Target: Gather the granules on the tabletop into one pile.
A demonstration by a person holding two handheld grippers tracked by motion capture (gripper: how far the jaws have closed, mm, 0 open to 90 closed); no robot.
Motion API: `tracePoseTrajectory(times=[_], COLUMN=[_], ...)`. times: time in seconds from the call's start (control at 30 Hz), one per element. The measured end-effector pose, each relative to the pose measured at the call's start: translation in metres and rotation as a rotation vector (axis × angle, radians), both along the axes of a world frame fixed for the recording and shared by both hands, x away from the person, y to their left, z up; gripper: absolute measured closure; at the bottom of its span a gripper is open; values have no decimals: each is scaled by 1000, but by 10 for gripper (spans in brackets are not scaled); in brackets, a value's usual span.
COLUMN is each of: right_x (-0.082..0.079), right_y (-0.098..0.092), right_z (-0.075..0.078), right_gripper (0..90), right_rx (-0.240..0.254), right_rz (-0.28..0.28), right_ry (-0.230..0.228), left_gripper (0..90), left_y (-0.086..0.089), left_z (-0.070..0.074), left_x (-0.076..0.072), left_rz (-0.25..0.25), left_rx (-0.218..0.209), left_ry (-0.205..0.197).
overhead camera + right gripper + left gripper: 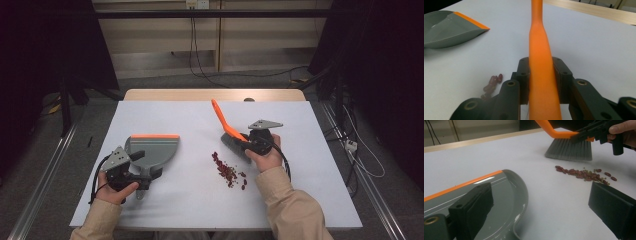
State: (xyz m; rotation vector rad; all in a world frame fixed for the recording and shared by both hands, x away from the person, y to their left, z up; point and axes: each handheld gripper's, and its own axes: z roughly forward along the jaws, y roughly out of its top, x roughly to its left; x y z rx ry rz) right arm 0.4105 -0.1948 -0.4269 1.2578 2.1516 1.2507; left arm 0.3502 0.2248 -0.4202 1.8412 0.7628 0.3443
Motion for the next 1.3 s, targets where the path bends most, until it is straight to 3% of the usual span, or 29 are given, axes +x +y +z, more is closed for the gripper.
tracePoseTrajectory(times=[0.23,0.5,0.67,0.9,1.3], right_x=[21,40,29,8,-24], right_y=[10,26,29,25,20], right_z=[-1,-7,-4,-2,0], right_gripper=[711,711,711,711,711], right_rx=[0,-71,-120,-135,-142], right_rz=[98,262,364,448,504], right_ry=[-71,-107,-114,-107,-117], left_gripper=[55,55,54,55,55], left_y=[2,5,5,4,0], left_z=[0,1,-1,0,0], left_x=[0,2,1,0,-2], left_rz=[11,26,24,23,15], left_rx=[-10,-11,-7,-6,-2], left_ry=[5,9,14,12,11])
